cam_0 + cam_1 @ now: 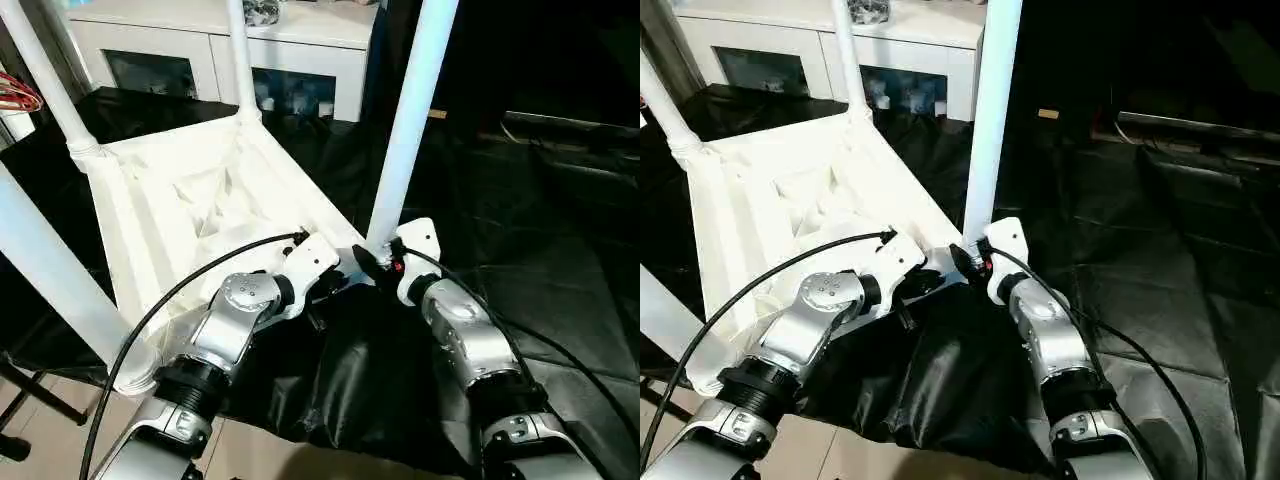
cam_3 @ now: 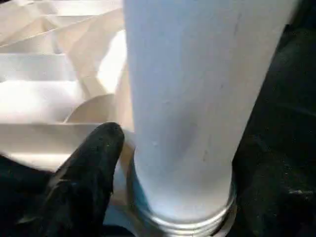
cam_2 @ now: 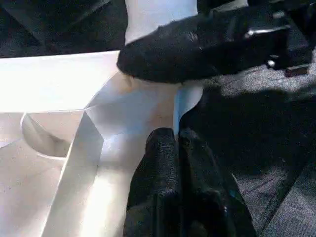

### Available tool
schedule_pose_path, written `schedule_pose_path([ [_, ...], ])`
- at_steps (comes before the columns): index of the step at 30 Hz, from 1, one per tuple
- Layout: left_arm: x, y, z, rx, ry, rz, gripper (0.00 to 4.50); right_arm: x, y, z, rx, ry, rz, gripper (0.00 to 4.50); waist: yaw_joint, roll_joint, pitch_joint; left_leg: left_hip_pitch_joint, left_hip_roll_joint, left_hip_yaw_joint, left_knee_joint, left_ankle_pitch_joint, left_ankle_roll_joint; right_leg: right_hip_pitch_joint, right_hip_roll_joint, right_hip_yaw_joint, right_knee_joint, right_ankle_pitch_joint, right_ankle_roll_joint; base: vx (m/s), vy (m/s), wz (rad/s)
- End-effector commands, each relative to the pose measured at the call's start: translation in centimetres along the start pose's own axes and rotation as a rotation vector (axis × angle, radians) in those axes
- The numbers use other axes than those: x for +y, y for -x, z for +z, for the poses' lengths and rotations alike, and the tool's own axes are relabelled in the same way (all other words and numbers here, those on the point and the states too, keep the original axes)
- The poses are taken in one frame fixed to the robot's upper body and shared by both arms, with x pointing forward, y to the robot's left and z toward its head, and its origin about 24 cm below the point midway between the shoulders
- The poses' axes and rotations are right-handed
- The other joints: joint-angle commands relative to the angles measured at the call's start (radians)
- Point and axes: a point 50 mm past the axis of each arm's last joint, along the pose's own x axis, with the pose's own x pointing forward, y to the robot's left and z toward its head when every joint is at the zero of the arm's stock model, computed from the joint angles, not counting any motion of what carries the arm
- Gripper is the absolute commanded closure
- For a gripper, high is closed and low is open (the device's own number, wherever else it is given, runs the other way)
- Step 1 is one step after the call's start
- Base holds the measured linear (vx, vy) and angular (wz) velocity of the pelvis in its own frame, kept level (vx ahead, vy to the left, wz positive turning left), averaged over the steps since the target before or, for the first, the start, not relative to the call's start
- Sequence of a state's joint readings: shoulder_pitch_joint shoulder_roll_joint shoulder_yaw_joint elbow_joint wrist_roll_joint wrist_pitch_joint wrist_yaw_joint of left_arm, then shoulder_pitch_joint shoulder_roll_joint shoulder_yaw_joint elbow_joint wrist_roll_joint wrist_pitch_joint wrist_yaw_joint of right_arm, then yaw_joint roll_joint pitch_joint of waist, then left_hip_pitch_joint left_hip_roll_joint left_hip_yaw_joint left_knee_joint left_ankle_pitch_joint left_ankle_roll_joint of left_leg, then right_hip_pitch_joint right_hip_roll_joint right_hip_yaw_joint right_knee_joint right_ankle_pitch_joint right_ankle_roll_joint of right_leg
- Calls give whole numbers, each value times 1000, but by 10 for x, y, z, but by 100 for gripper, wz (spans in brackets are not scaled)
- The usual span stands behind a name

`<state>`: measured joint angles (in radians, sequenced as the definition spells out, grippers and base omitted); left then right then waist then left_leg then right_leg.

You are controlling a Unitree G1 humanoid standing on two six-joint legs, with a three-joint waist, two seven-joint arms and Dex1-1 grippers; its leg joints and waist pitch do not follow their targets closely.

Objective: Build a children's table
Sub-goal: Rotate leg to tighten

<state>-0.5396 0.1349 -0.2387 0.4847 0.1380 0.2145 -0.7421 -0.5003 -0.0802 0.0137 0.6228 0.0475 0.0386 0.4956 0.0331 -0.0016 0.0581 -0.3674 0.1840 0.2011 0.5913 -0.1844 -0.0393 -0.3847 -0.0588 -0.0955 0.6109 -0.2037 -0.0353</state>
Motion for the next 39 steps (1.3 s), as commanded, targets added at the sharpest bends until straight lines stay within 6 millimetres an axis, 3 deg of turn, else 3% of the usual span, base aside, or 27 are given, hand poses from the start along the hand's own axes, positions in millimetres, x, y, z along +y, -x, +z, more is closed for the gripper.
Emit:
schedule_pose_path([
  [1,-9,-3,23,-150,-16,-81,450,32,-6,2,11,43,258,84,9,-2,-67,9,60,-34,-59,-139,76,52,-104,70,-77,-127,-210,0,0,0],
  [5,-5,9,17,-147,-60,-142,450,17,4,5,24,90,321,84,9,-1,-66,8,60,-33,-57,-149,88,50,-105,70,-79,-143,-211,0,0,0],
  [9,-1,18,10,-127,-85,-167,450,6,12,6,50,124,373,84,12,0,-63,11,63,-34,-60,-169,72,46,-104,70,-82,-193,-203,0,0,0],
  [11,-1,23,8,-121,-97,-207,450,3,16,7,58,140,408,84,14,1,-64,12,65,-34,-60,-172,70,45,-103,70,-80,-185,-206,0,0,0],
  [12,-2,30,4,-106,-112,-270,450,0,24,7,76,169,486,84,17,-9,-66,13,66,-34,-60,-163,72,47,-104,70,-77,-170,-208,0,0,0],
  [15,-3,35,0,-88,-125,-324,450,-1,32,6,101,193,573,84,26,-4,-68,11,66,-31,-56,-132,89,48,-103,70,-69,-122,-215,0,0,0],
  [17,-3,39,-1,-79,-132,-353,450,-1,39,4,128,210,639,84,36,-6,-68,11,67,-29,-56,-117,98,47,-102,70,-67,-108,-215,0,0,0],
  [23,-5,43,-1,-79,-143,-426,450,-2,49,0,192,272,742,140,50,-9,-64,14,66,-29,-58,-146,76,44,-105,70,-76,-186,-197,0,0,0],
  [31,-4,44,-1,-79,-149,-442,450,0,52,0,204,300,775,182,53,-8,-68,12,66,-30,-56,-124,80,45,-103,69,-71,-153,-198,0,0,0],
  [37,-4,40,1,-93,-139,-401,450,4,52,-5,193,270,759,185,54,-9,-67,13,66,-30,-56,-130,79,45,-103,69,-73,-171,-192,0,0,0],
  [39,-6,29,5,-110,-116,-320,450,7,41,-7,133,181,621,186,50,-9,-64,16,67,-31,-59,-146,66,40,-103,70,-79,-201,-189,0,0,0],
])
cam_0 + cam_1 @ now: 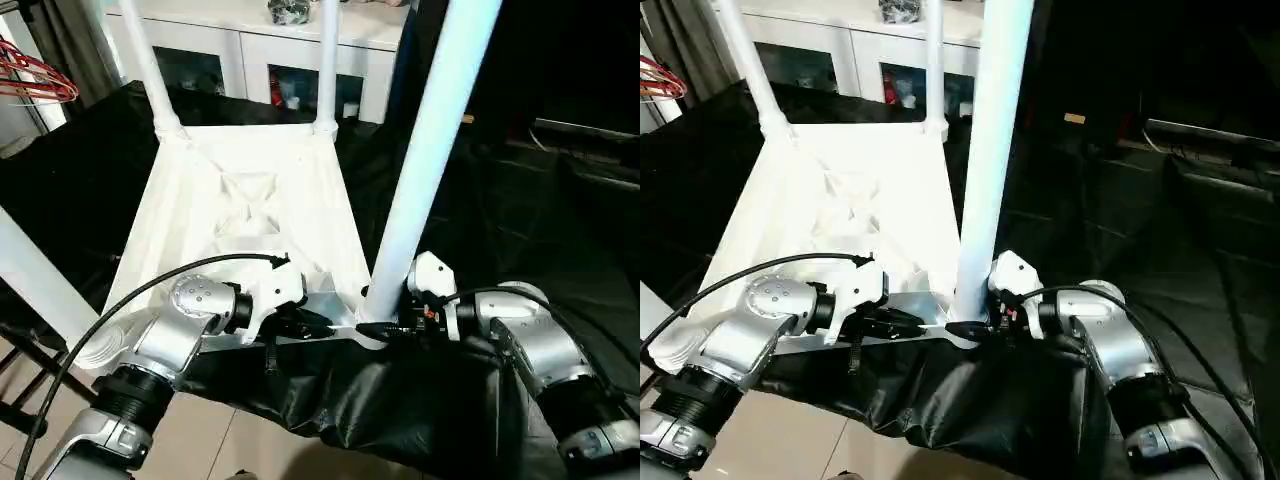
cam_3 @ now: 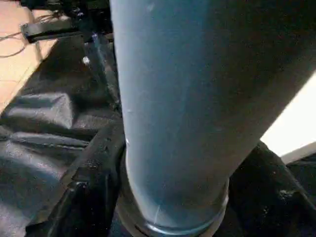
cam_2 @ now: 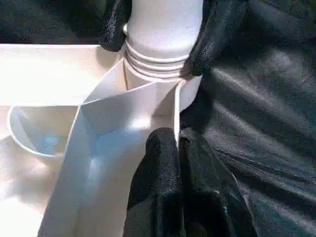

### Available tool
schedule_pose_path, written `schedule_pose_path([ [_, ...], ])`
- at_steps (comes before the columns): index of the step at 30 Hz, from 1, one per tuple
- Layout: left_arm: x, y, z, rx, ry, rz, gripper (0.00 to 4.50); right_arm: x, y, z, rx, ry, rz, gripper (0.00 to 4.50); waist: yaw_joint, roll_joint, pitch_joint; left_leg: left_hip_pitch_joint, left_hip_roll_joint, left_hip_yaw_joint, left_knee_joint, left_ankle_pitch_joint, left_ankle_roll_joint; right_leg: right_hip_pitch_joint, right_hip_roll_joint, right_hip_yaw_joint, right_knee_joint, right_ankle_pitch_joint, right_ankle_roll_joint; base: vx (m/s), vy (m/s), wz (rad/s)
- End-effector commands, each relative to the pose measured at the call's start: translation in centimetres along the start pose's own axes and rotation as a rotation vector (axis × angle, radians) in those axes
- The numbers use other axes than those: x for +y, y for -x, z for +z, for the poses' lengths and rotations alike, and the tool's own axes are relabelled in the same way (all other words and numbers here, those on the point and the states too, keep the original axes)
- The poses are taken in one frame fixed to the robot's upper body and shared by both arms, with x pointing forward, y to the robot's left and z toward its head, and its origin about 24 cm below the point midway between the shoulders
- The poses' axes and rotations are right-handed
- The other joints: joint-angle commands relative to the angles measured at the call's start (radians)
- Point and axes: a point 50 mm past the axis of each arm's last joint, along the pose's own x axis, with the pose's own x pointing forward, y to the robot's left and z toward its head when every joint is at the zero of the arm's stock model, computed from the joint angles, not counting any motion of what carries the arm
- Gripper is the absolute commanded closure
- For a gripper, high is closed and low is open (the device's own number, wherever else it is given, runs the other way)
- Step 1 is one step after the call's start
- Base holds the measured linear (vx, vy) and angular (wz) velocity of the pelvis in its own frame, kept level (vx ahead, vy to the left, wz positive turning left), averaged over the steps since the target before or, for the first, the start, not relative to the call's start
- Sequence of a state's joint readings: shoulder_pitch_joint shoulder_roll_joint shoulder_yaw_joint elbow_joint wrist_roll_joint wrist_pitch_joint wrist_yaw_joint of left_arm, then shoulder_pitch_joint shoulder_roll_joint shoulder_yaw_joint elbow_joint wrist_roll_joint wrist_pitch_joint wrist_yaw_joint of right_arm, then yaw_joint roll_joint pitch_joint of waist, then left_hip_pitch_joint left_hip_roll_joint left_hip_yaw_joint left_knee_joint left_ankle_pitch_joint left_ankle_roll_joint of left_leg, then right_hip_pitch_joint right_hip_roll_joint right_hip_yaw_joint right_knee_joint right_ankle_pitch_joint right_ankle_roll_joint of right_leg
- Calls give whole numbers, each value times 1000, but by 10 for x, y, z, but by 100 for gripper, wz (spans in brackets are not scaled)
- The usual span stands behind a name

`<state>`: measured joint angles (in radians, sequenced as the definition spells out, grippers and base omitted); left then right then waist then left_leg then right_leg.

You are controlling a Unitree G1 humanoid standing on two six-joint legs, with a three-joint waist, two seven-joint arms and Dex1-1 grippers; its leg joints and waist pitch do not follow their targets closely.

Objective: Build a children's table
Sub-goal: Rotate leg to tighten

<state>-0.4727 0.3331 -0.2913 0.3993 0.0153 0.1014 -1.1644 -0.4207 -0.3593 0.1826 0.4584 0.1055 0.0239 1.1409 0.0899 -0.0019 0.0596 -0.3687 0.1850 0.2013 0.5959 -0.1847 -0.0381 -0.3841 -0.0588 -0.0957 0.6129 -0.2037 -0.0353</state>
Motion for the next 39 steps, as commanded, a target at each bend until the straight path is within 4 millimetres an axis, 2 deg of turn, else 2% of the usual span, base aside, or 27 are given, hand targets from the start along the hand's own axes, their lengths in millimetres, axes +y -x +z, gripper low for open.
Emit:
schedule_pose_path([
  [1,6,-19,24,-103,-28,115,450,3,-22,-4,-53,-89,-111,186,-9,-9,-65,16,64,-32,-63,-152,59,42,-105,69,-81,-214,-189,0,0,0],
  [3,8,-25,26,-101,-14,161,450,0,-28,-5,-64,-126,-198,187,-13,-9,-65,17,63,-34,-65,-169,39,42,-107,68,-87,-259,-179,0,0,0],
  [6,9,-32,28,-100,6,206,450,-3,-37,-5,-87,-162,-292,187,-27,-10,-65,14,60,-34,-64,-169,39,42,-105,70,-88,-264,-168,0,0,0],
  [7,10,-44,33,-105,39,268,450,-4,-51,-3,-115,-218,-413,187,-32,-7,-65,13,60,-33,-64,-162,36,41,-104,70,-87,-253,-169,0,0,0],
  [8,12,-51,37,-107,63,313,450,-3,-59,-2,-121,-244,-475,187,-38,-9,-65,15,58,-35,-65,-168,28,39,-104,69,-89,-265,-169,0,0,0],
  [9,12,-51,37,-107,63,313,450,-3,-59,-2,-121,-244,-475,187,-39,-9,-67,15,58,-36,-65,-163,26,41,-105,68,-89,-265,-167,0,0,0],
  [10,12,-55,39,-109,71,323,450,-1,-64,-1,-124,-259,-498,187,-39,-5,-67,14,58,-35,-64,-159,29,43,-105,69,-89,-248,-170,0,0,0],
  [12,12,-59,42,-111,80,339,450,2,-70,1,-134,-259,-485,187,-38,-6,-68,13,58,-34,-63,-153,40,44,-104,69,-87,-224,-173,0,0,0],
  [13,11,-62,44,-115,84,340,450,5,-73,4,-158,-259,-473,153,-37,-3,-69,10,57,-34,-62,-141,55,45,-104,70,-84,-191,-178,0,0,0],
  [14,11,-62,44,-115,84,340,450,5,-73,4,-158,-259,-473,132,-37,-4,-69,10,56,-33,-62,-142,59,45,-104,70,-85,-189,-178,0,0,0],
  [15,10,-63,45,-118,85,338,450,5,-73,6,-175,-258,-468,118,-35,-1,-69,10,57,-33,-62,-144,62,45,-104,69,-86,-192,-177,0,0,0],
  [18,7,-61,45,-131,79,305,450,3,-67,9,-208,-257,-442,101,-35,5,-68,12,59,-35,-64,-162,61,45,-105,68,-89,-217,-172,0,0,0],
  [20,7,-60,45,-132,78,302,450,2,-65,9,-204,-243,-439,73,-36,4,-69,12,60,-35,-65,-161,61,45,-103,68,-86,-191,-180,0,0,0],
  [21,7,-60,45,-132,78,302,450,2,-65,9,-204,-243,-439,73,-37,3,-69,12,60,-35,-64,-161,61,45,-103,69,-86,-188,-182,0,0,0],
  [23,6,-54,43,-142,57,262,450,-2,-56,9,-187,-193,-404,47,-35,7,-70,10,59,-35,-63,-153,64,47,-105,69,-84,-171,-188,0,0,0],
  [24,5,-48,41,-147,47,225,450,-5,-45,9,-166,-149,-347,47,-34,4,-70,10,58,-35,-62,-155,66,50,-104,68,-84,-170,-188,0,0,0],
  [26,6,-42,39,-144,41,202,450,-6,-37,8,-142,-117,-293,47,-33,3,-71,6,58,-34,-59,-143,82,51,-103,68,-79,-138,-197,0,0,0],
  [29,5,-38,37,-136,37,184,450,-6,-32,7,-123,-92,-256,47,-29,4,-70,10,59,-33,-59,-146,84,49,-103,67,-83,-167,-199,0,0,0],
  [31,1,-24,30,-123,3,77,450,-9,-14,4,-60,-43,-152,47,-26,0,-69,9,59,-33,-59,-150,86,51,-104,67,-83,-184,-195,0,0,0],
  [33,0,-22,29,-123,-4,58,450,-10,-12,4,-53,-39,-138,47,-24,5,-67,11,62,-33,-60,-158,89,45,-102,67,-84,-194,-195,0,0,0],
  [39,-4,-7,22,-93,-4,-41,450,-5,1,2,-12,-21,1,47,-16,3,-69,11,64,-31,-60,-143,86,47,-102,67,-77,-170,-202,0,0,0],
])
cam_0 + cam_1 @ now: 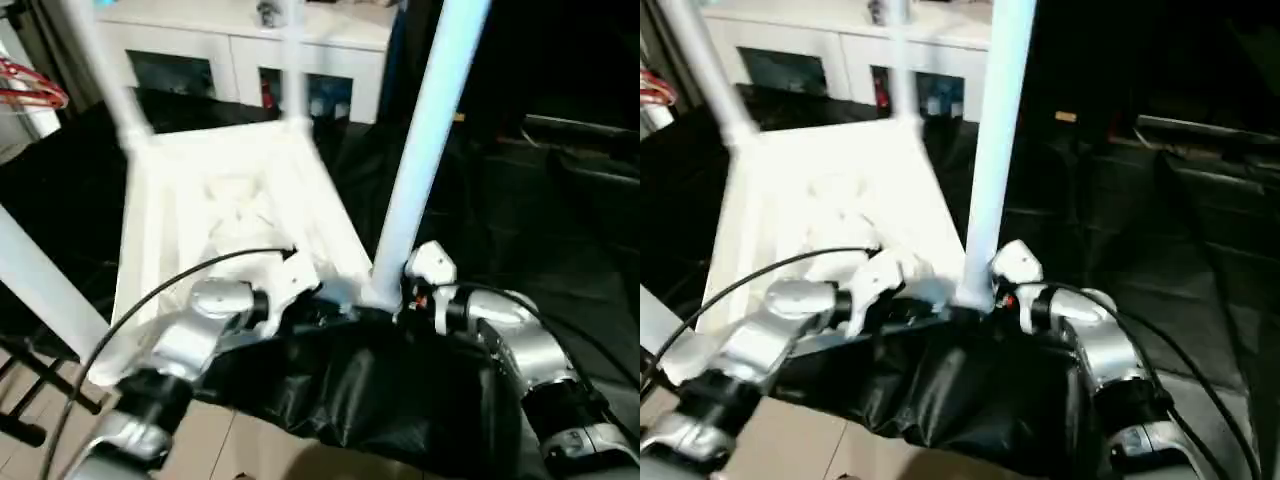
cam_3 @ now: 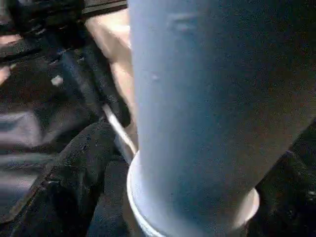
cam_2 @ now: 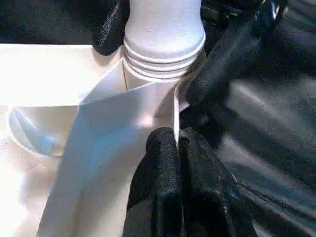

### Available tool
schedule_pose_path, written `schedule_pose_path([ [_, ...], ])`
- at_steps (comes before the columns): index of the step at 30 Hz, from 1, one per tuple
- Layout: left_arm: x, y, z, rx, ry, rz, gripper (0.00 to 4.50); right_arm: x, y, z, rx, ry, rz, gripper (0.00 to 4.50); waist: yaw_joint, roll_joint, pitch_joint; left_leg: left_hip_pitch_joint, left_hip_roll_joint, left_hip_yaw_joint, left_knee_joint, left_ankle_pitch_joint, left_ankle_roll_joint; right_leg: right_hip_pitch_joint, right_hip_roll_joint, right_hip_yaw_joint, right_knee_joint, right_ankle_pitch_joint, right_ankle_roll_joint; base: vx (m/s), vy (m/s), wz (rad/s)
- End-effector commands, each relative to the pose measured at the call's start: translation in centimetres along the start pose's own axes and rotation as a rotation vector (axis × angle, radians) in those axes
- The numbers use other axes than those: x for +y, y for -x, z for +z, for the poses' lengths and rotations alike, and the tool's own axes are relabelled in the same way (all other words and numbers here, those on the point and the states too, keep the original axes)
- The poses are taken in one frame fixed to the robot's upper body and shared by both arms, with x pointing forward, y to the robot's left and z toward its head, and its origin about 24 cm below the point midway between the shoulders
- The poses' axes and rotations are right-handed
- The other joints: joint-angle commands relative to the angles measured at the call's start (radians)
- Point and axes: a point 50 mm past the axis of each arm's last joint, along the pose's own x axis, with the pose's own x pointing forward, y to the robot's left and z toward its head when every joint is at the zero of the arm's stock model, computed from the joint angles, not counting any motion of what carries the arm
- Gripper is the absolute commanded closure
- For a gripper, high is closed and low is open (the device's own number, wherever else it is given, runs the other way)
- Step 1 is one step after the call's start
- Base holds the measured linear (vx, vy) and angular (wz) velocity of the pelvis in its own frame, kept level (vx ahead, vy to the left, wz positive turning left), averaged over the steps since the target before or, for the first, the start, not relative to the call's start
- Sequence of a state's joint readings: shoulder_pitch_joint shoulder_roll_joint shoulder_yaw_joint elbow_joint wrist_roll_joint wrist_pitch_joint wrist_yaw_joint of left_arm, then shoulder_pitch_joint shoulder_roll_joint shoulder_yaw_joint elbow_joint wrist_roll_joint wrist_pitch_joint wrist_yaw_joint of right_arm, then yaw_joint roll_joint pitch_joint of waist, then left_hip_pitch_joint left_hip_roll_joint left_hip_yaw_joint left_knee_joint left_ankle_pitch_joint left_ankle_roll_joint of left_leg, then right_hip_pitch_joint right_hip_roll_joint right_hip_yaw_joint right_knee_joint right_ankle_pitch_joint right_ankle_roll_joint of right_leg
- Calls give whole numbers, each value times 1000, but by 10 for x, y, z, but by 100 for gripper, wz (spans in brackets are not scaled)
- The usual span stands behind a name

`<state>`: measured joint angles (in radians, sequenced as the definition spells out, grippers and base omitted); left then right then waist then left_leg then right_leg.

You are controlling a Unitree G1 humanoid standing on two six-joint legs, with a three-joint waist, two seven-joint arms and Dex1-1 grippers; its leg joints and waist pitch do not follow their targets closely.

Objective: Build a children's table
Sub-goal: Rotate leg to tighten

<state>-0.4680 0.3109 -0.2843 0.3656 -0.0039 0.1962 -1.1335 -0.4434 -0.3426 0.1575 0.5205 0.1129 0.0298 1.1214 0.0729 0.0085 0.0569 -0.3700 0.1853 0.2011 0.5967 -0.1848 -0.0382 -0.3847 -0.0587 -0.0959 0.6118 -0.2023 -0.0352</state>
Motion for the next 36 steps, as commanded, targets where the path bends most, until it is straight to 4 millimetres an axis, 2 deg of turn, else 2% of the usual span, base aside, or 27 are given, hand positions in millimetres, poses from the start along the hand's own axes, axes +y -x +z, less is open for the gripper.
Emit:
schedule_pose_path([
  [1,-5,1,17,-71,-75,-77,450,2,2,5,11,33,64,62,3,-8,-67,13,63,-30,-60,-141,87,46,-101,67,-76,-169,-201,0,0,0],
  [3,-3,5,16,-66,-76,-85,450,3,3,5,12,33,85,62,7,-8,-67,14,63,-29,-60,-140,87,46,-103,68,-77,-178,-200,0,0,0],
  [5,-3,7,16,-61,-73,-100,450,5,4,5,10,35,103,90,11,-7,-67,15,64,-29,-60,-140,83,43,-101,68,-77,-187,-196,0,0,0],
  [7,-4,8,16,-58,-72,-111,450,6,4,6,5,36,116,97,15,-7,-67,16,64,-30,-61,-140,80,44,-102,67,-76,-186,-195,0,0,0],
  [15,-4,9,14,-55,-70,-121,450,11,2,6,-10,28,158,167,17,-7,-69,15,64,-30,-61,-133,77,44,-102,68,-75,-173,-194,0,0,0],
  [19,-1,3,16,-74,-70,-59,450,18,-2,1,-22,-2,156,179,17,-9,-67,14,64,-30,-61,-139,75,44,-102,67,-78,-188,-190,0,0,0],
  [24,6,-11,23,-109,-69,80,450,20,-18,-3,-56,-30,35,183,13,-11,-65,15,61,-33,-63,-151,61,44,-104,67,-83,-224,-177,0,0,0],
  [25,9,-17,26,-119,-63,133,450,16,-27,-5,-52,-53,-71,183,8,-11,-62,15,59,-33,-63,-168,55,42,-104,67,-90,-270,-165,0,0,0],
  [26,9,-18,27,-121,-61,141,450,15,-29,-6,-49,-56,-95,183,4,-9,-59,17,58,-33,-65,-180,44,39,-103,67,-94,-302,-158,0,0,0],
  [28,14,-29,34,-138,-45,234,450,8,-44,-11,-32,-89,-291,184,-4,-9,-59,18,57,-35,-67,-192,27,39,-104,65,-96,-331,-150,0,0,0],
  [30,16,-32,36,-141,-41,257,450,7,-49,-10,-41,-119,-344,184,-11,-8,-60,20,56,-37,-68,-204,19,40,-104,64,-97,-341,-150,0,0,0],
  [31,17,-37,40,-142,-39,298,450,4,-57,-8,-57,-166,-433,184,-17,-7,-61,21,57,-36,-67,-204,21,37,-104,68,-97,-322,-154,0,0,0],
  [32,17,-41,43,-150,-33,316,450,3,-62,-5,-62,-187,-479,184,-19,-7,-64,15,57,-38,-67,-189,23,42,-104,67,-92,-298,-156,0,0,0],
  [36,14,-50,48,-158,-43,324,450,3,-74,4,-86,-192,-514,184,-21,-3,-68,13,58,-36,-64,-148,43,44,-105,70,-82,-193,-178,0,0,0],
])
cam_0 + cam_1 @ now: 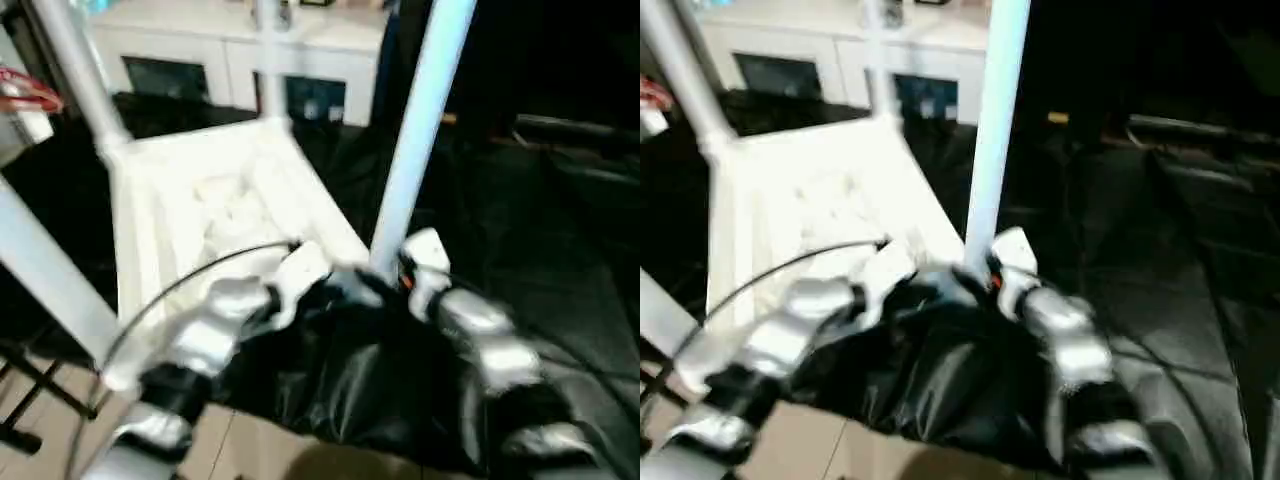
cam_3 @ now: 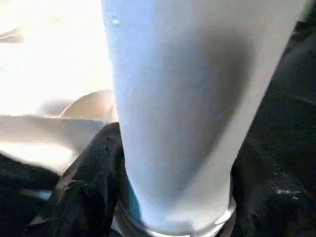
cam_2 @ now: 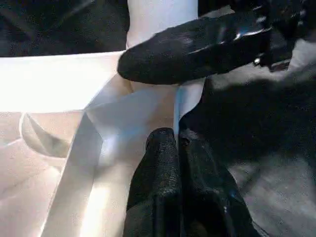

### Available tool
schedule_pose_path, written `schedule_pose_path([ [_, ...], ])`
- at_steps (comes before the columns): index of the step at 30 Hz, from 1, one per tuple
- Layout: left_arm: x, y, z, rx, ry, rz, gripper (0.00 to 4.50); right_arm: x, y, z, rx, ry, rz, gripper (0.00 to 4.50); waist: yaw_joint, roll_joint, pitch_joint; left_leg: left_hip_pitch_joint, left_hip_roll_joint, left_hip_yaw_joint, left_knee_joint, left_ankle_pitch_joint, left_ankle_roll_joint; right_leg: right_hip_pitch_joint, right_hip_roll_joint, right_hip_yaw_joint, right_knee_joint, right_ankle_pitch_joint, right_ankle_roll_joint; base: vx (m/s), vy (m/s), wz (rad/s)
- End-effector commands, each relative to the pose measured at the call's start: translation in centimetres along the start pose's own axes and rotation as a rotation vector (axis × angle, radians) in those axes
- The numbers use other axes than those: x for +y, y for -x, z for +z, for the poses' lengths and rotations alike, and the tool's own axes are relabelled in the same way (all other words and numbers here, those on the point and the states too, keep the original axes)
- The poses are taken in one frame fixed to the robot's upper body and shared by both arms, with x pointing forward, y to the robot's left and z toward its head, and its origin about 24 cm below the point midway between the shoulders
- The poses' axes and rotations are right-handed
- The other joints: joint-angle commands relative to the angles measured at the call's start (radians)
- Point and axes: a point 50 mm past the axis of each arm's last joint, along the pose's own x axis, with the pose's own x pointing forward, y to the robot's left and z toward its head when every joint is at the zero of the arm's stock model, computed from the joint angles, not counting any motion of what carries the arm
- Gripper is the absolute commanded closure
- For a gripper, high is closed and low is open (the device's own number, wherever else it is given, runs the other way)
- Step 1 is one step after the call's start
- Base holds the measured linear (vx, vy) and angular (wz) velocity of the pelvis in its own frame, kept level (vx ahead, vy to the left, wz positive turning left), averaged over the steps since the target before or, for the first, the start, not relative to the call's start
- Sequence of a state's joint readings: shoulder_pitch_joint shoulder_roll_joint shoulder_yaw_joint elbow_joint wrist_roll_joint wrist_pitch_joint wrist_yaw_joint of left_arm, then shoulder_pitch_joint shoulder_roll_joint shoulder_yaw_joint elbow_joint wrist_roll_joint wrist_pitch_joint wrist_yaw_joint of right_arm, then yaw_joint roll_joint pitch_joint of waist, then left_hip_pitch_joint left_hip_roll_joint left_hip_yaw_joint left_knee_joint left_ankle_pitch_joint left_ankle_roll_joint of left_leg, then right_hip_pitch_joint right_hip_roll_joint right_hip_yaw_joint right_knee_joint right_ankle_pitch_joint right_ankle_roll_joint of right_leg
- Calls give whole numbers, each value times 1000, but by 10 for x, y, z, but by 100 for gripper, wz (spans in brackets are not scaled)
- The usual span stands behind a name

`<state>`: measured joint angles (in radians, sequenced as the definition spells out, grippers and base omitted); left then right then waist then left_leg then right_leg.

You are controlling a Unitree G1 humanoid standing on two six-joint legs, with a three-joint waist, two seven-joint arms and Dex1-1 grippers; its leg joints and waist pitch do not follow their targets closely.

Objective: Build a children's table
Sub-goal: Rotate leg to tighten

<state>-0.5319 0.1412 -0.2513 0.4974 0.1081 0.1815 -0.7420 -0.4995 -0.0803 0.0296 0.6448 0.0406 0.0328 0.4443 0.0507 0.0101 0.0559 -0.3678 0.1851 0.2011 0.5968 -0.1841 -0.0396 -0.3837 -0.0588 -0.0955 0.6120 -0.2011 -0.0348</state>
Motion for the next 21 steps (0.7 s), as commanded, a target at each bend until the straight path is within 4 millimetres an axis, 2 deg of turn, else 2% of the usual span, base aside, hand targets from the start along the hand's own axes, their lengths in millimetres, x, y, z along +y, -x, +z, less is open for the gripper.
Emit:
schedule_pose_path([
  [1,-11,-15,37,-150,-46,-29,450,34,-14,-6,34,7,114,184,2,-4,-70,10,58,-34,-62,-128,53,44,-103,69,-77,-153,-186,0,0,0],
  [2,-12,-15,37,-157,-48,-45,450,35,-14,-3,16,1,128,149,2,-6,-71,7,56,-33,-61,-114,65,47,-104,70,-75,-120,-194,0,0,0],
  [3,-15,-14,37,-165,-53,-65,450,34,-14,-1,-4,-10,141,149,3,-6,-70,7,57,-33,-61,-112,69,47,-103,69,-74,-114,-196,0,0,0],
  [5,-15,-13,36,-167,-56,-72,450,34,-13,0,-11,-13,153,115,3,-6,-68,9,57,-32,-62,-127,73,46,-104,69,-78,-138,-196,0,0,0],
  [9,-15,-6,32,-178,-69,-110,450,25,-5,3,-24,18,205,104,4,-7,-67,9,59,-33,-63,-144,69,47,-104,69,-81,-171,-189,0,0,0],
  [10,-14,-2,30,-178,-76,-130,450,19,0,4,-23,50,233,75,4,-6,-66,9,60,-33,-63,-145,70,47,-105,70,-80,-168,-190,0,0,0],
  [12,-14,0,28,-178,-80,-144,450,15,4,5,-21,73,253,68,7,-8,-67,9,60,-32,-62,-142,76,48,-104,69,-79,-160,-189,0,0,0],
  [13,-13,7,24,-171,-90,-184,450,7,13,6,-4,122,329,67,7,-5,-66,10,60,-32,-62,-146,78,47,-104,69,-80,-162,-191,0,0,0],
  [14,-12,9,22,-166,-96,-199,450,3,17,7,6,136,361,67,9,-7,-66,8,58,-31,-61,-143,82,48,-103,69,-79,-160,-192,0,0,0],
  [16,-11,13,20,-156,-100,-219,450,-2,23,8,17,147,411,67,13,-6,-65,12,60,-30,-60,-151,87,45,-103,70,-82,-173,-192,0,0,0],
  [21,-7,24,12,-129,-114,-296,450,-16,36,8,77,208,513,67,19,-5,-65,11,62,-31,-62,-159,80,44,-101,68,-81,-191,-193,0,0,0],
])
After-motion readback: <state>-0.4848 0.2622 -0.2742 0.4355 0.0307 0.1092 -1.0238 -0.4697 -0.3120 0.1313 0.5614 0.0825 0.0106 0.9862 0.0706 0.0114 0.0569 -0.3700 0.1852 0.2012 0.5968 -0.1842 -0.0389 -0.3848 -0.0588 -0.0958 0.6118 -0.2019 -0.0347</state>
